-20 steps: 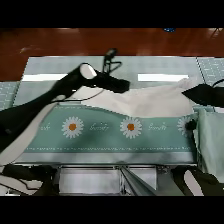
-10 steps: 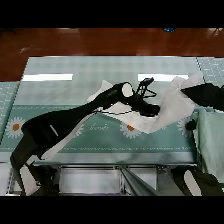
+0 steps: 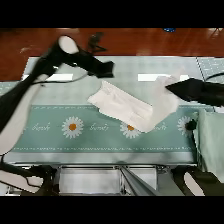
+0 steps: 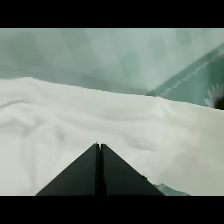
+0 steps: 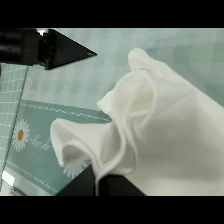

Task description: Fold the shirts.

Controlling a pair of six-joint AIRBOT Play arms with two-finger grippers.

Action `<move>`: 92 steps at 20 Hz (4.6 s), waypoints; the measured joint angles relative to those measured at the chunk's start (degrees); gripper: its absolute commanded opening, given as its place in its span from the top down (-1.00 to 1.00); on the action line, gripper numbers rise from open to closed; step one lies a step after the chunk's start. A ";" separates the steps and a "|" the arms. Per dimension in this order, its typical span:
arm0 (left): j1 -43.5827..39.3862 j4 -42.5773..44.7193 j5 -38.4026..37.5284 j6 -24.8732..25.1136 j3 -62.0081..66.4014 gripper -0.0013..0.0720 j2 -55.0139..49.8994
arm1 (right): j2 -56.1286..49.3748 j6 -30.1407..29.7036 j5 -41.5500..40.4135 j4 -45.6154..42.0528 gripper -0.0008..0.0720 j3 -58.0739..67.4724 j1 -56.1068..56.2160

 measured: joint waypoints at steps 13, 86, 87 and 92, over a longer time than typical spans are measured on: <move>19.41 4.33 14.56 -1.90 -48.02 0.89 49.66 | -48.33 0.76 -17.86 4.85 -0.16 24.20 27.19; 12.44 0.09 22.32 5.18 -57.64 0.89 48.30 | 3.43 14.51 38.95 -56.85 -0.15 9.57 -63.78; 12.44 0.09 22.32 5.18 -57.64 0.89 48.28 | 4.20 14.25 39.15 -58.69 -0.15 5.97 -64.57; 13.11 0.09 22.03 5.14 -56.28 0.89 46.47 | 2.78 13.97 33.62 -56.24 0.91 0.98 -66.01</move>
